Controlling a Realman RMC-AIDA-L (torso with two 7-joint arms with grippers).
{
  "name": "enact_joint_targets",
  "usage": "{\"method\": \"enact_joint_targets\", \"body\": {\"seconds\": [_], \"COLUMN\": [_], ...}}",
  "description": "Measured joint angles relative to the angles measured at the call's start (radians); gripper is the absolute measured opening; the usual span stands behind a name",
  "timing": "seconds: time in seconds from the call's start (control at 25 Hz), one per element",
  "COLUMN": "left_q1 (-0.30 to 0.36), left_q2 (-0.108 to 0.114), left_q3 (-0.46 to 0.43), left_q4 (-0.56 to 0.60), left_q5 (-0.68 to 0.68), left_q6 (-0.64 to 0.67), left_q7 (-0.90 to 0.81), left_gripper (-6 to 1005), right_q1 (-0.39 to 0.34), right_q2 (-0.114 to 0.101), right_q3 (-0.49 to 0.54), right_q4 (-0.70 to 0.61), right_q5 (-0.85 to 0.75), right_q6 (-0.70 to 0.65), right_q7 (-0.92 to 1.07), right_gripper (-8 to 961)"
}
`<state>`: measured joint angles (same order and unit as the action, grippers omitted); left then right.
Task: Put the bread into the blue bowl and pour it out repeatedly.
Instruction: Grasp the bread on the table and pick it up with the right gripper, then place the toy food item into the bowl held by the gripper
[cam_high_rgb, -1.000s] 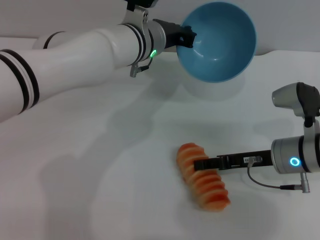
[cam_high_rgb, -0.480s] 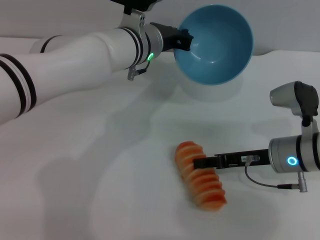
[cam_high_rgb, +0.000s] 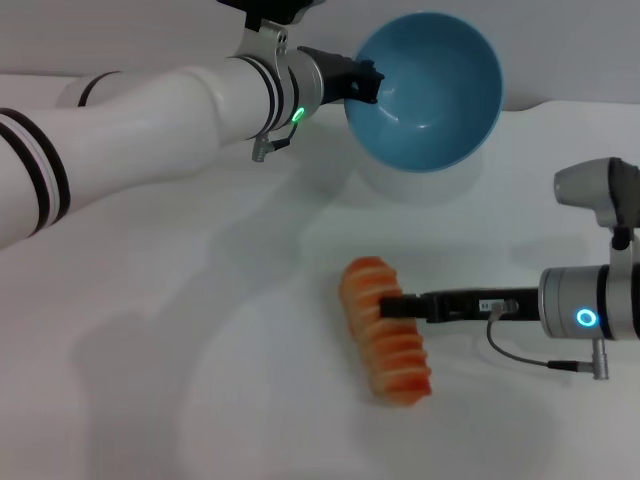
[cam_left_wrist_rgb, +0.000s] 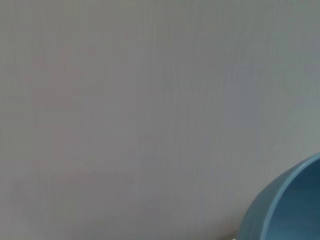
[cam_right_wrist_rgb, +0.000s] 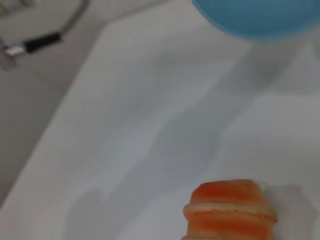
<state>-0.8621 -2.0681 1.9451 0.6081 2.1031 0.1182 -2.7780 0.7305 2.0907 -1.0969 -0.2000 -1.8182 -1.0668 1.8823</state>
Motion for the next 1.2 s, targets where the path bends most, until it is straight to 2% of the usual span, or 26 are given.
{"method": "enact_joint_targets", "body": {"seconds": [0.16,0.32,0.6,0.72,0.96,1.2], "left_q1": [0.000,0.001,-0.007,-0.020,-0.047,-0.057], "left_q2": [0.000,0.003,0.007,0.008,0.008,0.007], "left_q3": [0.000,-0.004,-0.012,-0.013,-0.015,-0.016], "left_q4": [-0.005,-0.012,-0.049,-0.074,-0.128,-0.135], "left_q5": [0.001,0.002,0.002,0.002,-0.002,0.001], "left_q6": [0.002,0.003,0.053,0.085,0.124,0.163], "left_q7": [0.000,0.000,0.000,-0.002,-0.009,-0.009], "left_gripper": [-1,-1,-1,0,0,0], "right_q1": [-0.008,-0.051,-0.198,-0.238,-0.251,-0.254], "right_q2": [-0.003,-0.008,-0.016,-0.018,-0.019,-0.024], "right_q3": [0.000,0.000,0.010,0.018,0.093,0.179], "right_q4": [-0.017,-0.106,-0.434,-0.550,-0.626,-0.701], "right_q5": [0.024,0.024,0.025,0.025,0.025,0.019], "right_q6": [-0.025,-0.085,-0.205,-0.241,-0.306,-0.349], "right_q7": [-0.041,-0.057,-0.012,0.022,0.029,0.027], "right_gripper": [311,293,253,217,164,135]}}
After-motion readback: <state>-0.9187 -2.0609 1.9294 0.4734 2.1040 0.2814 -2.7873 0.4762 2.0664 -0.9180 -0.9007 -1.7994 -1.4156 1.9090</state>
